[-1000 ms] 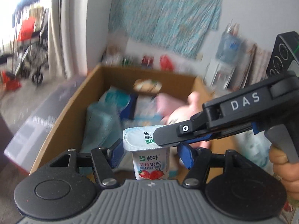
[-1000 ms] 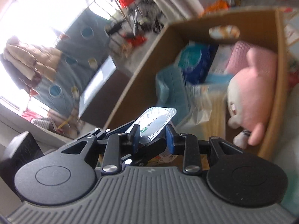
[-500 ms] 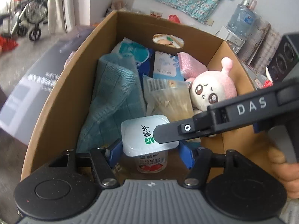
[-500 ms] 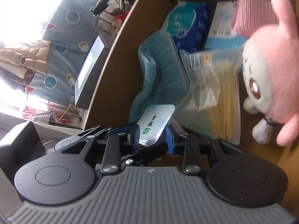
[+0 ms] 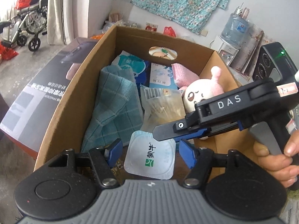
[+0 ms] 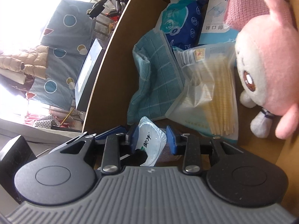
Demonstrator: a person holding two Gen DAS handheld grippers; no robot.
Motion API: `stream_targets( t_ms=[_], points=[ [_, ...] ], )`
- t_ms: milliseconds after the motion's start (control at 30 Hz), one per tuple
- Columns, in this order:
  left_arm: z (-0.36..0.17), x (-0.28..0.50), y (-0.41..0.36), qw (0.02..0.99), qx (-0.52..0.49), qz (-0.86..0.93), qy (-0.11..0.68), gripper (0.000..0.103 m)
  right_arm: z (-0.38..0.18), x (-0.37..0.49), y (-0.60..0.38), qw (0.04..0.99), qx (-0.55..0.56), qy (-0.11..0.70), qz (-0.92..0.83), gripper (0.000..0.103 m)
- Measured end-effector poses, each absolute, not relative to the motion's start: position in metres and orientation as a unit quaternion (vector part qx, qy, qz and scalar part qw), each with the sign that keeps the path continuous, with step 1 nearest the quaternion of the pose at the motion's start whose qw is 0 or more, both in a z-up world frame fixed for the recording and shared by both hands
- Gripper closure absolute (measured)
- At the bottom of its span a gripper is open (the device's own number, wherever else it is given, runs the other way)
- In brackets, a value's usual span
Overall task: Organize soft objects
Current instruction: 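Lower the yogurt cup into the box and open the right tool, then move the right tool to the floor and grasp the striped towel roll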
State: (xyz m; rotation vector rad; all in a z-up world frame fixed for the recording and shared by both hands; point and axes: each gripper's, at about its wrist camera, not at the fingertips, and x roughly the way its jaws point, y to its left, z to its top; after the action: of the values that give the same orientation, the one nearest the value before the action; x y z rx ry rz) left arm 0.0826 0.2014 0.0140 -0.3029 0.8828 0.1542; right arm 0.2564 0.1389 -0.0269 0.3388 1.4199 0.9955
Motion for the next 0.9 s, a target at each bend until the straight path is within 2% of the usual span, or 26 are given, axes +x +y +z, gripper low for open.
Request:
stream_targets(
  t_ms=[100, 167, 367, 700, 900],
  points=[
    [0.024, 0.078, 0.192, 0.902, -0.127, 0.072, 0.406, 0.030, -0.018, 0.257, 0.128, 0.640, 0.170, 0.604, 0.444, 0.064],
    [0.032, 0.072, 0.182, 0.913, -0.111, 0.064, 0.386, 0.022, -0.009, 0.258, 0.116, 0.640, 0.197, 0.588, 0.454, 0.060],
    [0.055, 0.063, 0.140, 0.939, -0.051, 0.040, 0.337, 0.015, 0.029, 0.252, 0.061, 0.660, 0.248, 0.531, 0.471, 0.056],
    [0.078, 0.062, 0.045, 0.953, -0.029, -0.111, 0.280, 0.012, 0.093, 0.213, -0.128, 0.775, 0.283, 0.405, 0.394, 0.047],
    [0.062, 0.075, -0.022, 0.944, -0.009, -0.171, 0.282, 0.012, 0.082, 0.181, -0.244, 0.831, 0.306, 0.372, 0.277, 0.041]
  ],
)
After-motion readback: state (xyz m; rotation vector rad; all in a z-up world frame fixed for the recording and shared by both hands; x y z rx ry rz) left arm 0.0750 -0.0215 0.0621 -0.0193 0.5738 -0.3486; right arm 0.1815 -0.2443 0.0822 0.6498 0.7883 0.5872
